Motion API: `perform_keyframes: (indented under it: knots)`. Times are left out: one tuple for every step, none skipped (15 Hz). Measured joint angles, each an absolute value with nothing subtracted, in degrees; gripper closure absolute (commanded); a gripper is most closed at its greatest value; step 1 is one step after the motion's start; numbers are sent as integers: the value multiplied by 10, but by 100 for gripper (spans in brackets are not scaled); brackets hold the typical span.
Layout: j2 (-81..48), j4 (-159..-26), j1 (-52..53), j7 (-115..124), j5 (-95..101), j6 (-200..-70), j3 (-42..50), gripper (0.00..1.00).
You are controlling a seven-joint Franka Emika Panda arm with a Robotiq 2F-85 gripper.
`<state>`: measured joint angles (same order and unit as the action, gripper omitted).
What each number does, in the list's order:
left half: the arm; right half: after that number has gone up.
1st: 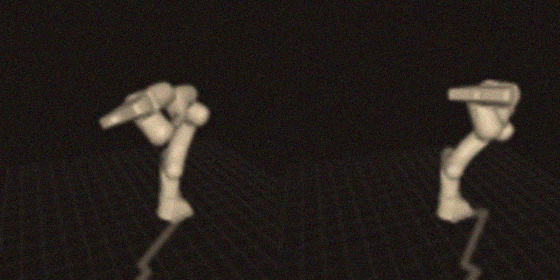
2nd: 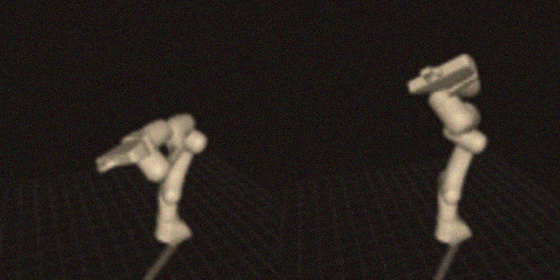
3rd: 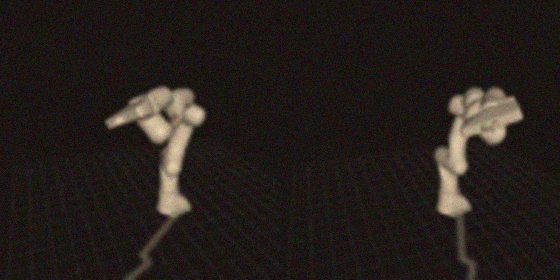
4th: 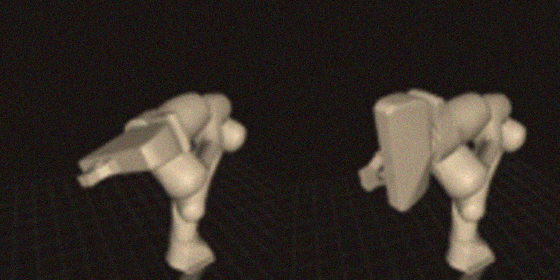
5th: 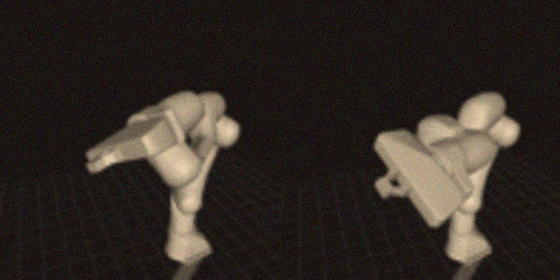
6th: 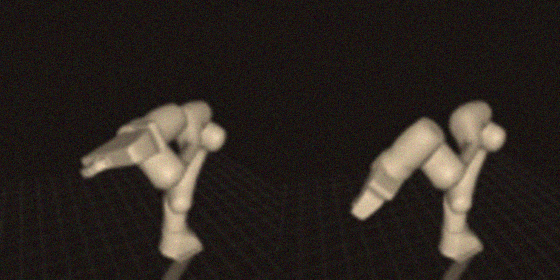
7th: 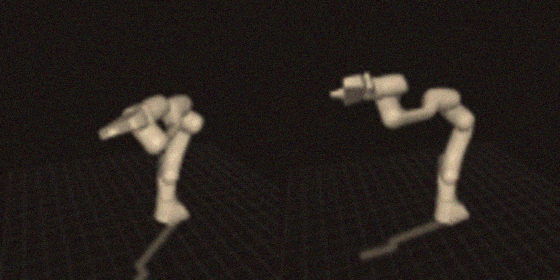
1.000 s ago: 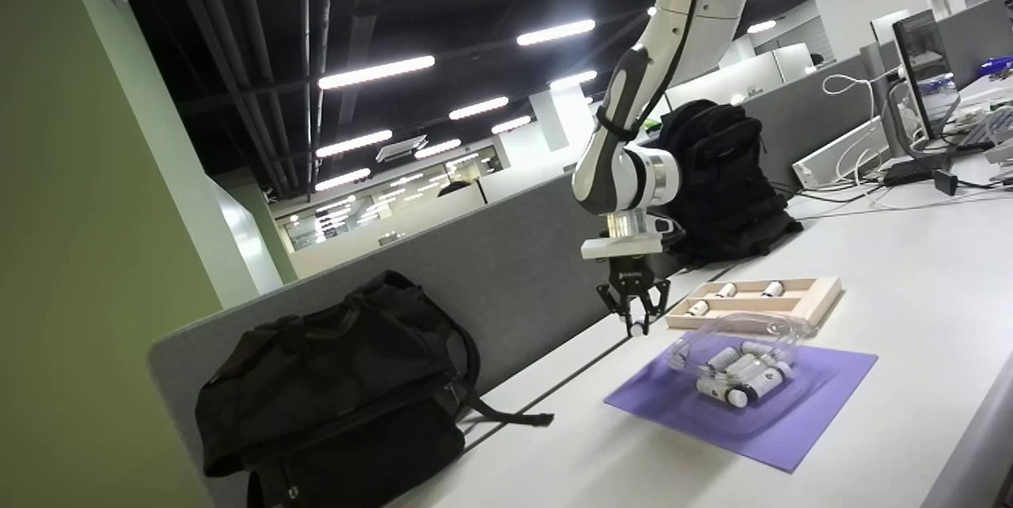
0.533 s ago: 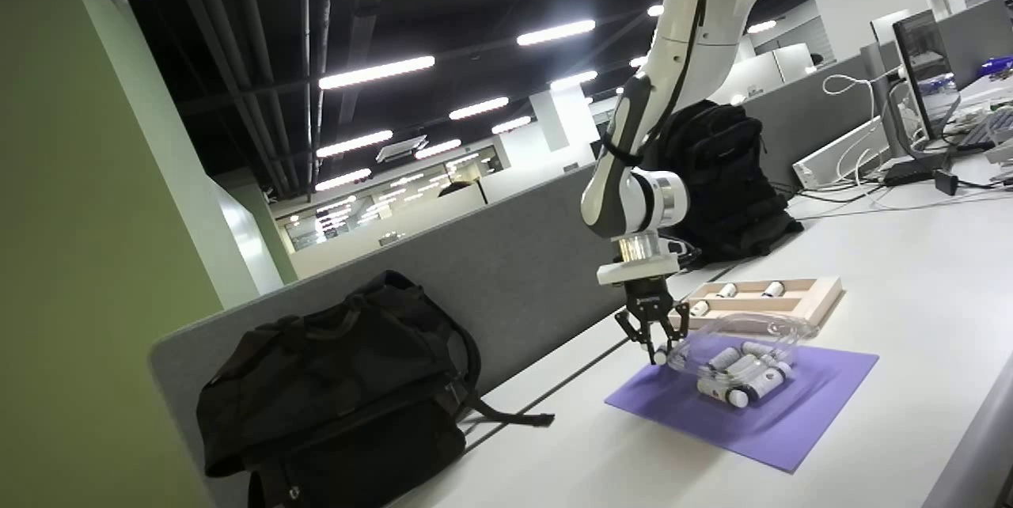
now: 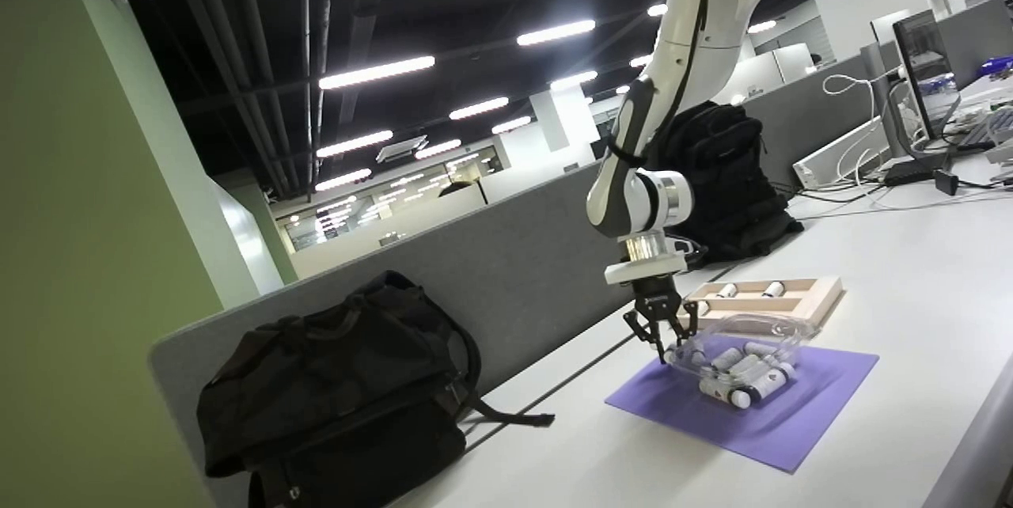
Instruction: Remove the bottle from the bottom rectangular section and put it on the table
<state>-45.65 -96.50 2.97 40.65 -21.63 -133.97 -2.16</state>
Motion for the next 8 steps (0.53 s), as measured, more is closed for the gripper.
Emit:
perform_keyframes:
  knots:
    - [-457,-965,29,406,-216,-1336,-20,26]
    - [-457,-964,29,406,-216,-1331,-20,20]
    - [-457,-964,29,406,-216,-1327,-19,13]
    - [-457,-963,28,405,-217,-1324,-19,8]
    - [-457,-961,28,405,-217,-1320,-18,3]
    - [-457,-960,27,405,-217,-1317,-18,1]
    - [-457,-958,26,405,-217,-1315,-18,0]
    - [-457,-957,25,405,-217,-1312,-18,0]
